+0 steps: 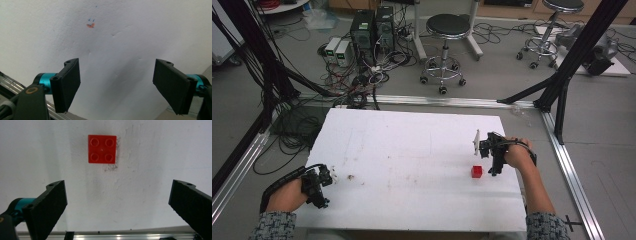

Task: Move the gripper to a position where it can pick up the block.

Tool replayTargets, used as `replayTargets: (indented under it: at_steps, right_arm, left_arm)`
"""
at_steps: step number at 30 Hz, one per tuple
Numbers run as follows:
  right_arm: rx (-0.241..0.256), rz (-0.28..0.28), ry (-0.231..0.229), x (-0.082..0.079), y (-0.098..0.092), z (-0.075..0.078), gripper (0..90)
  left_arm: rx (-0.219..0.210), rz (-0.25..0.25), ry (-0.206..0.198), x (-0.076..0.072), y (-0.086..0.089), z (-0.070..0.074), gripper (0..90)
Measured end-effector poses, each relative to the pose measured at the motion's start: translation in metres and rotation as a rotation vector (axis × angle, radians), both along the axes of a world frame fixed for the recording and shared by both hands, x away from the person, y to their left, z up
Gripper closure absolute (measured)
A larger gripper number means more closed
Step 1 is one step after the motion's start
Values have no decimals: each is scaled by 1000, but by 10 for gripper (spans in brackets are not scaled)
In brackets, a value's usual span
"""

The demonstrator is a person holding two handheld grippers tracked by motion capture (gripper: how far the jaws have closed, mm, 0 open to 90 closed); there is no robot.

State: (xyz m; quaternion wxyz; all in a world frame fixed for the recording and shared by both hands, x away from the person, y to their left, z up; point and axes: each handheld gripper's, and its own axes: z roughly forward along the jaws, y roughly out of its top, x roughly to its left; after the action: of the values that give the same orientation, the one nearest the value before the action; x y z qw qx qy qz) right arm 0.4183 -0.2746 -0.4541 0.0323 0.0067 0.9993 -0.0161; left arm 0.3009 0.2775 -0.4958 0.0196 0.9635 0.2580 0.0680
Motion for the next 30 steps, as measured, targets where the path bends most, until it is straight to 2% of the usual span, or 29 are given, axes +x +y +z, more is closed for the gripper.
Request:
replayTargets:
  at_steps: [17, 30]
  right_arm:
    - [19, 0, 51, 0, 20, -50, 10]
    - [30, -3, 65, -3, 22, -70, 10]
  left_arm:
    - [-2, -1, -2, 0, 0, 0, 223]
    - [-1, -1, -2, 0, 0, -1, 223]
